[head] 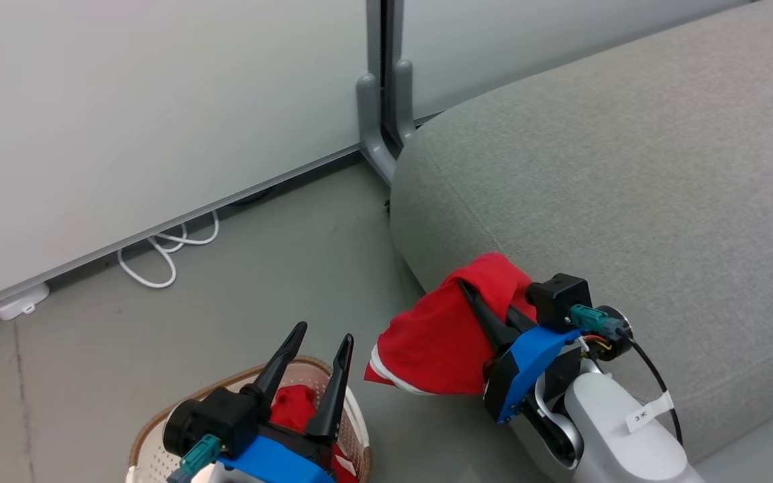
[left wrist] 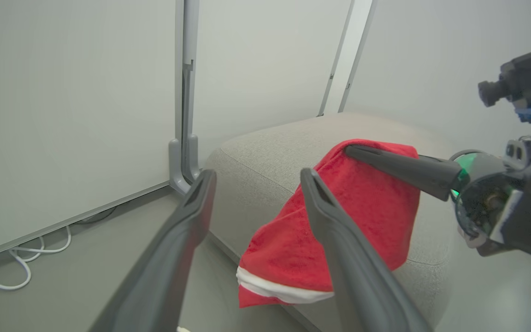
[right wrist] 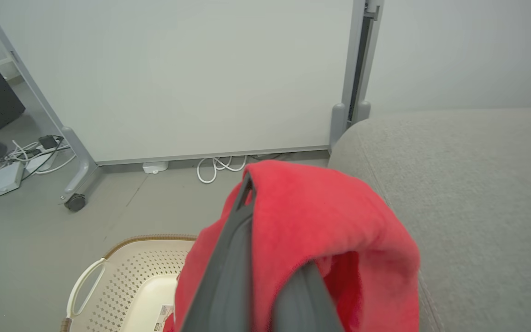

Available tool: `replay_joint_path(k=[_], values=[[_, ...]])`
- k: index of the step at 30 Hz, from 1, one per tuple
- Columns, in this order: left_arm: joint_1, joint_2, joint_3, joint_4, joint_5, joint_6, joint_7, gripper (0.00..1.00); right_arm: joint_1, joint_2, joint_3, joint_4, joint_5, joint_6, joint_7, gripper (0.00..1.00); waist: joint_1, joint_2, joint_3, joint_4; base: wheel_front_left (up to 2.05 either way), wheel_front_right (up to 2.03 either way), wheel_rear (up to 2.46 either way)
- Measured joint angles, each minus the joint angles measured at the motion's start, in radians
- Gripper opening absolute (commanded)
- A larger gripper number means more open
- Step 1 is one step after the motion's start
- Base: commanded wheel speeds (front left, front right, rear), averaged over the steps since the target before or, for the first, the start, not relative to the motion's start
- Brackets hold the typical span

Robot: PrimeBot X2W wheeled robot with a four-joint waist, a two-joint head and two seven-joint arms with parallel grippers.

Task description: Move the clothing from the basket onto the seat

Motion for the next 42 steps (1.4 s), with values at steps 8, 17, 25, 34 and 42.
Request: replay_joint_path(k=[8, 17, 25, 34, 42], values=[[0.000, 0.004, -0.018, -0.002, 0.000, 0.000, 0.000, 1.00, 0.008, 0.000, -0.023, -0.018, -0.007, 0.000, 0.001, 0.00, 0.0000, 0.0000, -0.002, -0.102, 0.00, 0.00, 0.00], [-0.001, 0.006, -0.022, -0.003, 0.000, 0.000, 0.000, 1.00, 0.022, 0.000, -0.026, -0.034, -0.005, 0.000, 0.002, 0.00, 0.0000, 0.0000, 0.014, -0.152, 0.00, 0.00, 0.00], [-0.015, 0.019, -0.033, -0.007, 0.000, 0.000, 0.000, 1.00, 0.017, 0.000, -0.047, -0.043, -0.005, 0.000, 0.005, 0.00, 0.0000, -0.0001, 0.039, -0.141, 0.00, 0.00, 0.00], [-0.078, 0.061, -0.048, -0.039, 0.020, 0.000, 0.000, 1.00, -0.196, -0.021, -0.224, -0.044, -0.075, 0.000, 0.041, 0.00, 0.0000, -0.0001, 0.128, -0.112, 0.00, 0.00, 0.00], [-0.178, 0.119, -0.078, -0.088, 0.044, 0.000, 0.000, 1.00, -0.417, -0.158, -0.444, -0.028, -0.052, 0.000, 0.076, 0.00, 0.0001, -0.0001, 0.268, -0.063, 0.00, 0.00, 0.00]])
